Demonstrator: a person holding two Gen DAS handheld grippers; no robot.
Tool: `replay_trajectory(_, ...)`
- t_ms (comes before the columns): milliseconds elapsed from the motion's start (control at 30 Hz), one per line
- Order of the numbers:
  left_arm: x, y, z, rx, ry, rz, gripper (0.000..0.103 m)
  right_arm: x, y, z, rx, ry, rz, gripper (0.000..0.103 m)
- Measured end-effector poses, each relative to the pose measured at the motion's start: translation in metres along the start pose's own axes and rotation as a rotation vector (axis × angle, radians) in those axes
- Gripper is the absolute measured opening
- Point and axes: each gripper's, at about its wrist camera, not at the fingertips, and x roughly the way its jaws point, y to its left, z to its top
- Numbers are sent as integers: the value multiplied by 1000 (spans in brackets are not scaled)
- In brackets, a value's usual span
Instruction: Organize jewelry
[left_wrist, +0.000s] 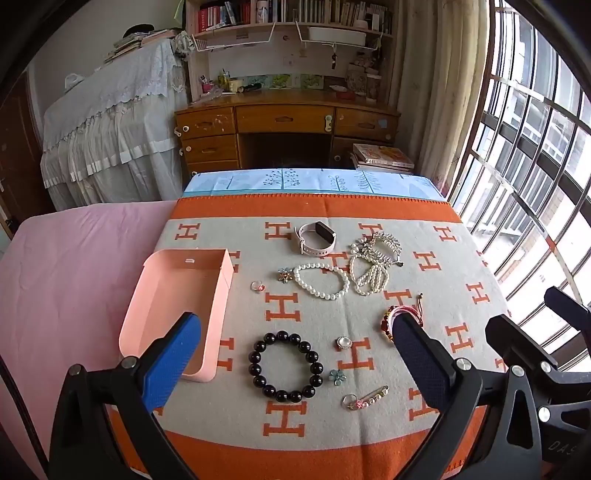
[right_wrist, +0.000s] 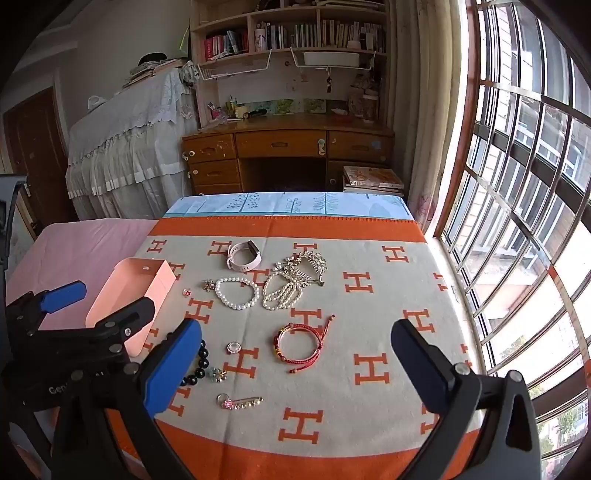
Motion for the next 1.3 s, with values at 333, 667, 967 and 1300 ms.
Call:
replay_trajectory(333, 2, 2, 1, -20, 52, -53, 102, 1, -1, -6, -10, -18, 21, 103)
replay_trajectory(667, -2, -4, -4, -6, 20, -38, 102, -7, 1, -9, -15, -33, 70, 95)
replay_trajectory(967, -5, -6, -8, -9, 30, -51, 102, -10, -6, -11, 3, -37, 62, 95)
replay_trajectory(1300, -12, -7, -11, -16, 25, -45, 102, -17, -8, -15, 9, -47, 50, 95)
